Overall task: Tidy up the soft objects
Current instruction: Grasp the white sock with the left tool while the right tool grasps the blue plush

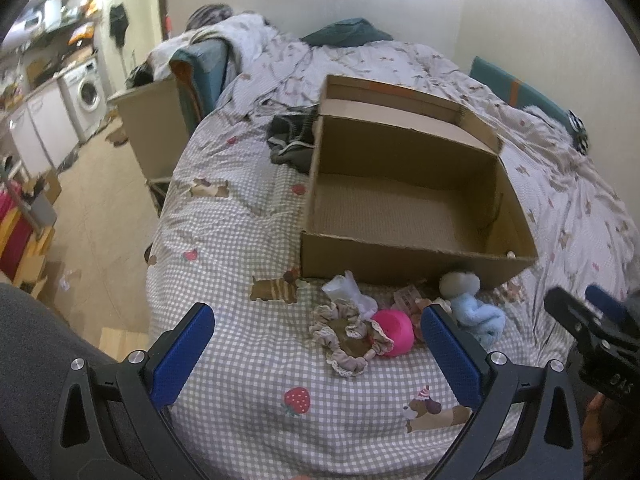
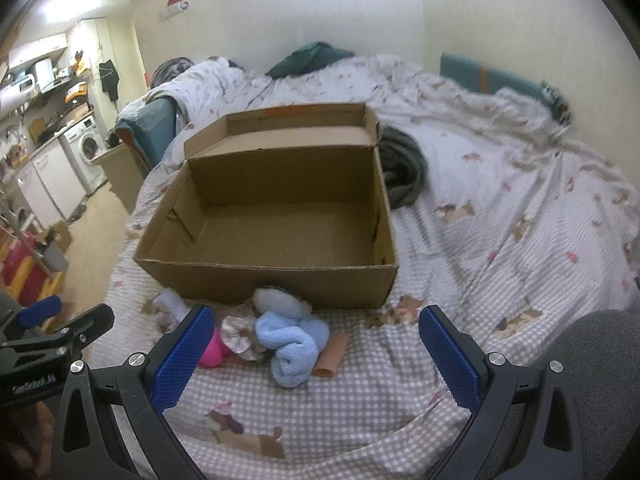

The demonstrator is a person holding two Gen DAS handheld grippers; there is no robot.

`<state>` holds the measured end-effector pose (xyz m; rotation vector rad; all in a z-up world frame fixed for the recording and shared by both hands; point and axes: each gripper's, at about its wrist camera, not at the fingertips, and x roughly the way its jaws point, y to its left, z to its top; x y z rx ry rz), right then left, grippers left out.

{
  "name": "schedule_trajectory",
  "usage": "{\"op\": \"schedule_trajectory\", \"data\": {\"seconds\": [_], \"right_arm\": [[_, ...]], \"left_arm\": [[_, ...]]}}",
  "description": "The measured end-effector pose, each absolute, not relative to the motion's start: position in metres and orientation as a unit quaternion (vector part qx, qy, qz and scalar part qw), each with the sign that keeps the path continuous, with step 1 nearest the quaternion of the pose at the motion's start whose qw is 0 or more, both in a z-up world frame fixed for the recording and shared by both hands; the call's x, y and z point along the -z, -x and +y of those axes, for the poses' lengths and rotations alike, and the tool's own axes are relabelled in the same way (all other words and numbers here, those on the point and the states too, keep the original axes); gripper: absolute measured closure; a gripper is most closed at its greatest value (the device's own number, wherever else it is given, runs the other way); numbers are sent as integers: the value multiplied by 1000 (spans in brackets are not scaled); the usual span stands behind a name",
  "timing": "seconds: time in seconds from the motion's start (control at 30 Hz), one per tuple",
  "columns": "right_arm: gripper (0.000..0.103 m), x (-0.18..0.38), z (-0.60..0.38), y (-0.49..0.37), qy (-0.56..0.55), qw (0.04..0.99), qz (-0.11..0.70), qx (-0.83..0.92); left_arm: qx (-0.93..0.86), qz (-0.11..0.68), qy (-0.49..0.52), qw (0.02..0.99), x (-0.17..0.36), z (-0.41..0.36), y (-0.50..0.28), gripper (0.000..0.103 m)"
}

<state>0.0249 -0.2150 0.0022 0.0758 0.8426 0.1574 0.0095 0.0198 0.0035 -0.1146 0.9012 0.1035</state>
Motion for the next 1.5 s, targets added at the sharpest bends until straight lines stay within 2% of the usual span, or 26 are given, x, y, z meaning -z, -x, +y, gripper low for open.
{"op": "schedule_trajectory", "data": {"seconds": [0.2,0.4,0.57,0.7,0.77,0.93,1.0,1.03,1.1,1.17,1.27,1.5], "right_arm": [[0,0,-224,-55,-65,873,469,-116],[0,20,-227,-85,-78,834,526,-147],[0,38,-231,-98,-90,817,552,-143],[0,46,-235,-103,-107,810,560,-137],[0,49,-235,-105,-116,808,561,-136],[0,55,-240,-108,-135,803,565,-131],[0,59,-242,-110,-138,801,569,-127],[0,59,-242,-111,-140,800,570,-126],[0,61,-242,-112,-141,799,571,-124],[0,62,-242,-112,-140,800,570,-122],[0,63,-239,-114,-139,801,570,-119],[0,65,-245,-115,-147,801,570,-112]], "left_arm": [[-93,470,80,874,-11,49,-42,0],[-89,566,74,816,24,55,-86,0],[-68,603,109,787,54,54,-107,0],[-31,622,126,772,72,44,-121,17],[-5,635,139,760,80,37,-126,18],[30,635,140,759,90,19,-130,37],[42,637,146,756,94,13,-132,56],[46,639,150,753,96,12,-133,61],[51,642,160,748,99,9,-133,78],[48,642,165,748,104,8,-133,87],[47,629,163,759,97,4,-131,95],[69,575,187,794,55,8,-117,96]]}}
